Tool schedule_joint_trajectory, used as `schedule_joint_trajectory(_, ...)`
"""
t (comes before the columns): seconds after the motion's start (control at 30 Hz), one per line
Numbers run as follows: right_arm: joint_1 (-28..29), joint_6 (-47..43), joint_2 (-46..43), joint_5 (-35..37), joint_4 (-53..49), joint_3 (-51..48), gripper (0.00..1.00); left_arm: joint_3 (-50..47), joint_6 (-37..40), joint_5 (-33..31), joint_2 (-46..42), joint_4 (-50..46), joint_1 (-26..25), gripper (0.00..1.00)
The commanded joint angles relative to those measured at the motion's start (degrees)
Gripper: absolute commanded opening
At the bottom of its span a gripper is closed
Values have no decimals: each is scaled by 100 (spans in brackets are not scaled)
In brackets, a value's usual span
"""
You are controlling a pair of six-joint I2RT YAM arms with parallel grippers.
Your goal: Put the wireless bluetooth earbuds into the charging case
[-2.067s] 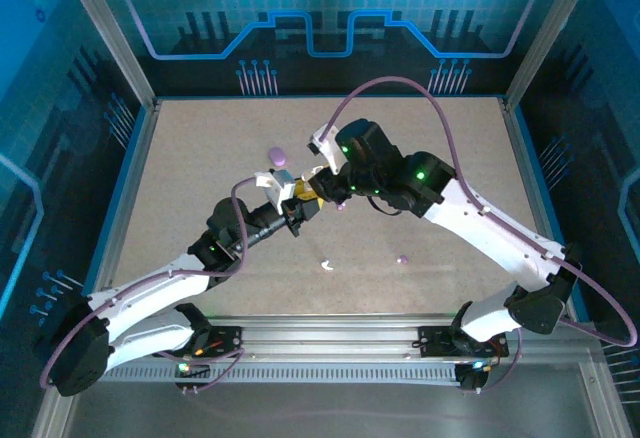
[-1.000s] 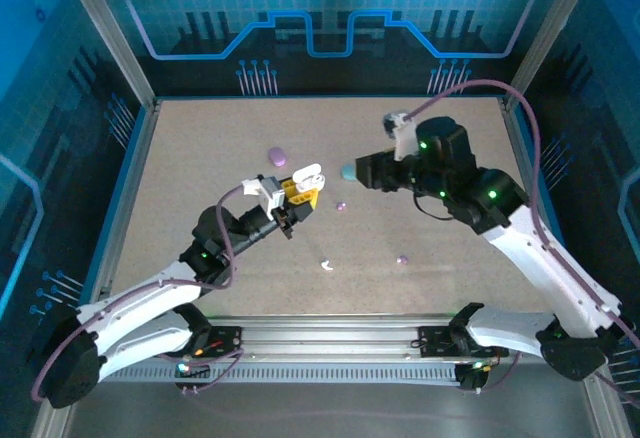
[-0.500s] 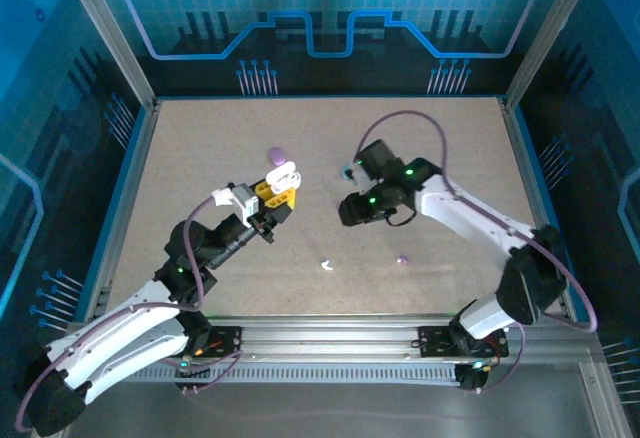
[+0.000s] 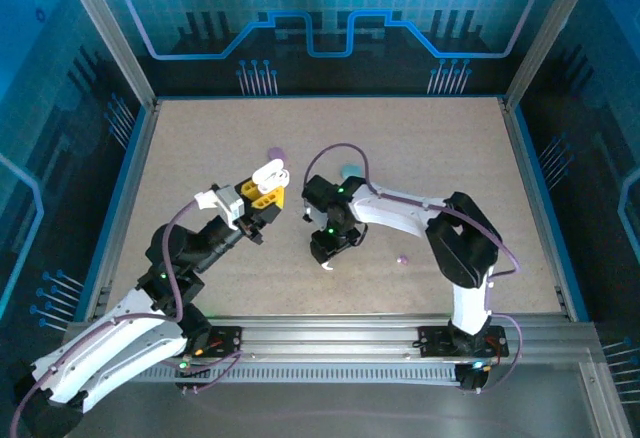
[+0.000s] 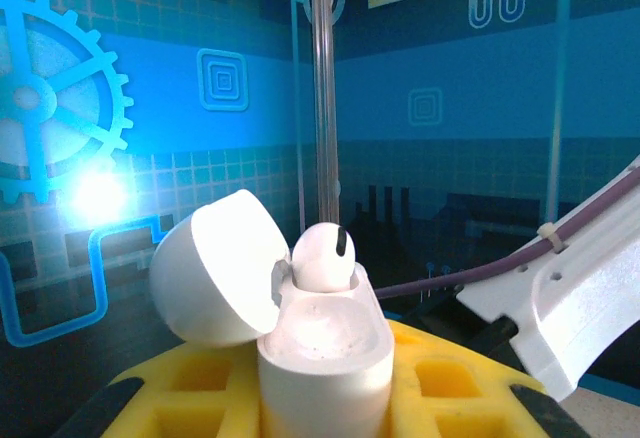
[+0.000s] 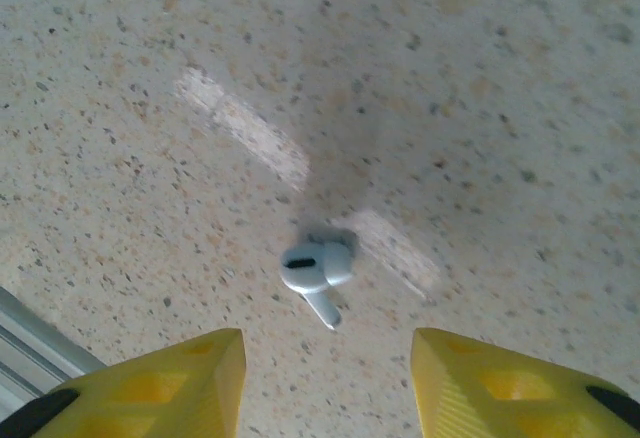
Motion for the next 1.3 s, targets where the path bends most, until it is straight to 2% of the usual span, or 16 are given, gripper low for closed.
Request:
schedule_joint_trajectory(0.0, 149, -197, 288, 17, -213, 274, 48, 217, 133, 8, -51, 2, -36, 23)
schedule_joint_trajectory(0.53, 343, -295, 1066, 307, -649, 825, 45, 217, 121, 26, 37, -23, -37, 23)
schedule_joint_trajectory(0.7, 423, -241, 1080, 416, -799, 807, 44, 216, 116, 22, 48, -18, -35, 23)
schedule_joint_trajectory(1.03, 436, 132, 1107, 684, -644, 809, 35, 243, 41, 83, 218, 64, -35, 23)
schedule_joint_trajectory(1.27, 103, 719, 730, 910, -448, 503, 32, 244, -42, 91, 316, 116, -37, 23)
